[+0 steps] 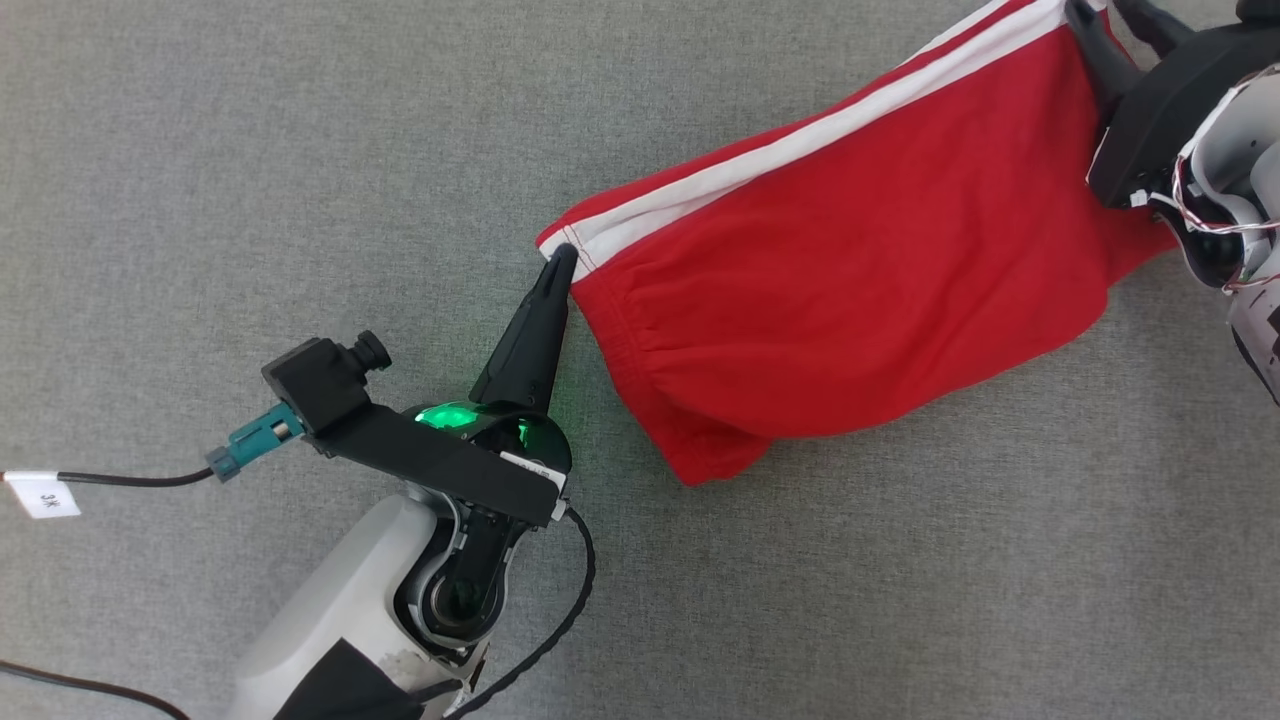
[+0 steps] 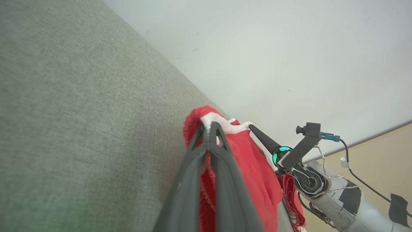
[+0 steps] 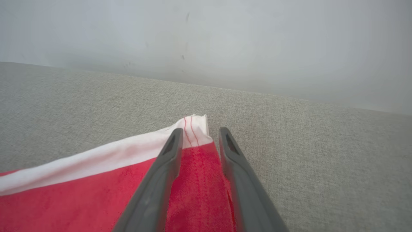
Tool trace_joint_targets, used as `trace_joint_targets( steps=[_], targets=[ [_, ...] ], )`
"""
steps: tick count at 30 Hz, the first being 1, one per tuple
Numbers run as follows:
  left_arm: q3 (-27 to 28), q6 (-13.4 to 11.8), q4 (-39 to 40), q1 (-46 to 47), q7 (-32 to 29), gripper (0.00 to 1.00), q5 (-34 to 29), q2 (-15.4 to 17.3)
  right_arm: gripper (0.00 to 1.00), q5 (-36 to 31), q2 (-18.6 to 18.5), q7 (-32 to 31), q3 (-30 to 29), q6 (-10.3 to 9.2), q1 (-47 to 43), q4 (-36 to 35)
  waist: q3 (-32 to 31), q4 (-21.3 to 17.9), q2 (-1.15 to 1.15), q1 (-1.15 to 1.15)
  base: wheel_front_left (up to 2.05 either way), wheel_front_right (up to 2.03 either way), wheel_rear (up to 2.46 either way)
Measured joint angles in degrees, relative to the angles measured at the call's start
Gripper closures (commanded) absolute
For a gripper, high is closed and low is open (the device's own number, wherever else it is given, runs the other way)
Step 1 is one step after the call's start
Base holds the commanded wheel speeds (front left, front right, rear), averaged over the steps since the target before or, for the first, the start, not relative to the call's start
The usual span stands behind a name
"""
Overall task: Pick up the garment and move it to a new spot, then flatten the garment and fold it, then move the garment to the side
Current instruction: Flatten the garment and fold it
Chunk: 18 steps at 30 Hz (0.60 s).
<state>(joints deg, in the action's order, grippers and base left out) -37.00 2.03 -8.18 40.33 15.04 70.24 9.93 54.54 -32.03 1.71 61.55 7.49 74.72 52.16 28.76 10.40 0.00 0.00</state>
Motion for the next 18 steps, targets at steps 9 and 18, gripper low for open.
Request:
trace_joint_targets(
  steps=[9,18],
  targets=[
    [2.0,-3.5,-1.2,-0.9,0.1,0.0,-6.1,0.3,0.0,0.8,1.2,9.7,1.8,0.0,0.3,2.5,-1.3,-1.0,0.0,0.01,0.0,0.0,0.0],
    [3.9,-10.3,2.1,-7.2,0.1,0.0,-21.0,3.0,0.0,1.4,1.7,13.2,-0.2,0.0,-7.6,0.8,-5.1,-2.3,0.0,0.0,0.0,0.0,0.0]
  ],
)
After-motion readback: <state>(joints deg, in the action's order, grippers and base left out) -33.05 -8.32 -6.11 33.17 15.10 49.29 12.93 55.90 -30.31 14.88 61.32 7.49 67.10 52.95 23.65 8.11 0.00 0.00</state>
